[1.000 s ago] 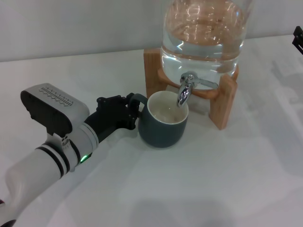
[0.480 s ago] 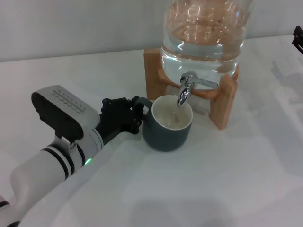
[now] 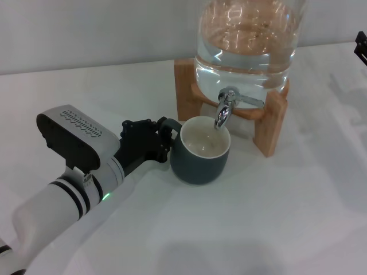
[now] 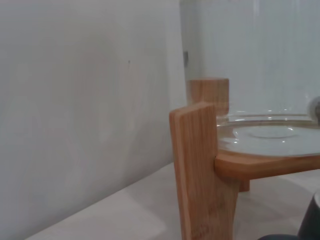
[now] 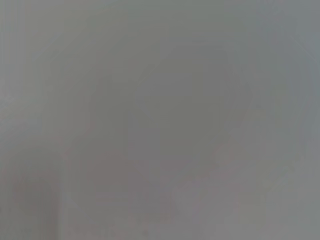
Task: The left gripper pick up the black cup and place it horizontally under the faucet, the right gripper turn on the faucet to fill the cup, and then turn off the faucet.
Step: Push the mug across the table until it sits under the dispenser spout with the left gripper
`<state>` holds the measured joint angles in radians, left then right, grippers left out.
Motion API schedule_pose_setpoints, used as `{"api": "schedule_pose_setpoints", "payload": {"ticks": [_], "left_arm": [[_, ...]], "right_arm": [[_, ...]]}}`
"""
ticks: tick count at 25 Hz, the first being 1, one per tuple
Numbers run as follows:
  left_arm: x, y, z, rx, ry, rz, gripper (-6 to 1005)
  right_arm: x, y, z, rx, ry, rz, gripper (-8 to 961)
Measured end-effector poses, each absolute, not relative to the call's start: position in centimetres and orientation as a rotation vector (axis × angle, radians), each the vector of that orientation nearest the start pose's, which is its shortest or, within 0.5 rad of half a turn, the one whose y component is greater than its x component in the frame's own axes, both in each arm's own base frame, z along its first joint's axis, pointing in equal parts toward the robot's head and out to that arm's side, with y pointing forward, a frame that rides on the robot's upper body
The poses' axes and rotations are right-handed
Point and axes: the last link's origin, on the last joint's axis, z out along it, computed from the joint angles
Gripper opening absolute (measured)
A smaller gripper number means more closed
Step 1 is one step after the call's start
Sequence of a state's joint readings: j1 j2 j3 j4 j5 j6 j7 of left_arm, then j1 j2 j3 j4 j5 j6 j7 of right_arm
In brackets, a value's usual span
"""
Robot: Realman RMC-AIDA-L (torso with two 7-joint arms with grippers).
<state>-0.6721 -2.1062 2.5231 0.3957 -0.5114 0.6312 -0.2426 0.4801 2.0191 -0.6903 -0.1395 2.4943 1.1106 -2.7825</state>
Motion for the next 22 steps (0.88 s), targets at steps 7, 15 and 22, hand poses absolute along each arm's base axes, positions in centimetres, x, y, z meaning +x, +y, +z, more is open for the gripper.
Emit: {"api": "schedule_pose_setpoints", "payload": {"ticks": [7, 15, 22], "left_arm": [[-20.87, 35.34, -14.72, -2.375, -0.379, -0.506, 113], [-20.90, 35.42, -14.62, -2.368, -0.392, -0.512, 184], [-20.78, 35.47, -14.58, -2.365, -0.398, -0.522, 276]], "right_arm": [[36.47, 35.65, 7.15, -1.428, 0.547, 0.666, 842], [36.49, 35.63, 7.18, -1.427, 0.546, 0.665, 842], [36.63, 35.52, 7.26, -1.425, 0.547, 0.662, 842]]}}
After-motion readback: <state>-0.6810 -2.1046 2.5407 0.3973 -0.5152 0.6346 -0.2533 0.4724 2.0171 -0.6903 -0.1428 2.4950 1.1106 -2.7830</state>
